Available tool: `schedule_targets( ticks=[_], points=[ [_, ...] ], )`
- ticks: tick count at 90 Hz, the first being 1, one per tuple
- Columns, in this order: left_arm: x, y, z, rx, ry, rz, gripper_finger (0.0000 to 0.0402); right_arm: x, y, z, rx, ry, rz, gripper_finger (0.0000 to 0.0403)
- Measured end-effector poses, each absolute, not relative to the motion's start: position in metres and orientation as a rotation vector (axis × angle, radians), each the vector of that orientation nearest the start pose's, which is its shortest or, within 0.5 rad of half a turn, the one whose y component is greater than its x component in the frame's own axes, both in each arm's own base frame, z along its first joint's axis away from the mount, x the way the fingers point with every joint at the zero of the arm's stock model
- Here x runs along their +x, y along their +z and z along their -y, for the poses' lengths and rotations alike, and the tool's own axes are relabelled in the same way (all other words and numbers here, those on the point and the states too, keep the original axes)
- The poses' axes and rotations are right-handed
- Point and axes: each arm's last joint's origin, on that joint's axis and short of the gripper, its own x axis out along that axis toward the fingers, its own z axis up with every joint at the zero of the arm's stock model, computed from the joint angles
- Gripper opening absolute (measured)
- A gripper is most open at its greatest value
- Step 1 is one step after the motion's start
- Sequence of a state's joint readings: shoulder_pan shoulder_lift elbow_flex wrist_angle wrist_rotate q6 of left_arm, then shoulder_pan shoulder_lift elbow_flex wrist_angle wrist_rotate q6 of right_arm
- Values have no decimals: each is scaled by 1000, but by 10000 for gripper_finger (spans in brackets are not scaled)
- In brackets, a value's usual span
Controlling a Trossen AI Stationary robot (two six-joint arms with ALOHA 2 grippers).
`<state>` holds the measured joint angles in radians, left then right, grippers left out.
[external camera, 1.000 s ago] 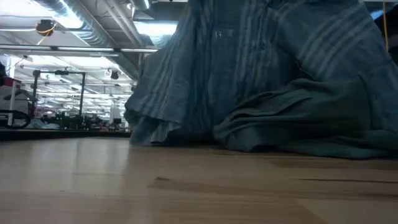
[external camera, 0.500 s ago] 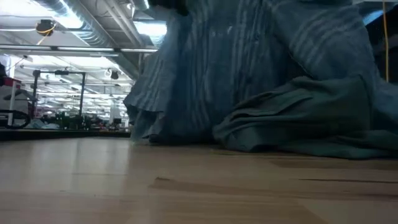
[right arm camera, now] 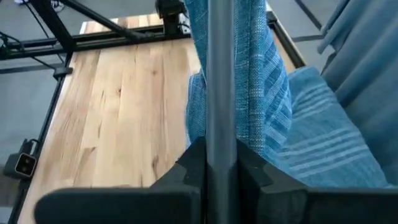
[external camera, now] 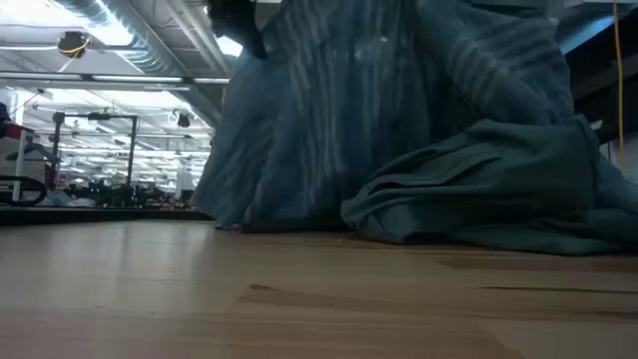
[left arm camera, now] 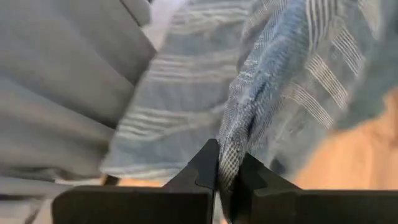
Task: Unhang clothes
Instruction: Remove the polo shirt from the hanger
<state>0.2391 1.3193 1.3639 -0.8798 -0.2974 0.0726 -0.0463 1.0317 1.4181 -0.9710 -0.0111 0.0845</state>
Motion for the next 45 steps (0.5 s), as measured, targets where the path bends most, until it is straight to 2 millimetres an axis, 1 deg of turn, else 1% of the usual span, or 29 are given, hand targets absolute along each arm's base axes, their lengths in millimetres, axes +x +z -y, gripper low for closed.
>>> schedule_targets(
  ticks=[7, 12, 19, 34, 45],
  points=[
    [251, 346, -68, 58, 460, -887, 0, 163, 428, 7, 92, -54, -553, 23],
    [251, 337, -66, 39, 462, -906, 0, 159, 435, 7, 84, -50, -499, 23],
    [260, 331, -61, 6, 428, -834, 0, 155, 440, 7, 78, -48, -446, 23],
    [271, 315, -50, -48, 361, -734, 0, 159, 448, 7, 73, -62, -357, 23],
    [276, 312, -45, -65, 344, -685, 0, 165, 459, 8, 61, -74, -235, 23]
  ],
)
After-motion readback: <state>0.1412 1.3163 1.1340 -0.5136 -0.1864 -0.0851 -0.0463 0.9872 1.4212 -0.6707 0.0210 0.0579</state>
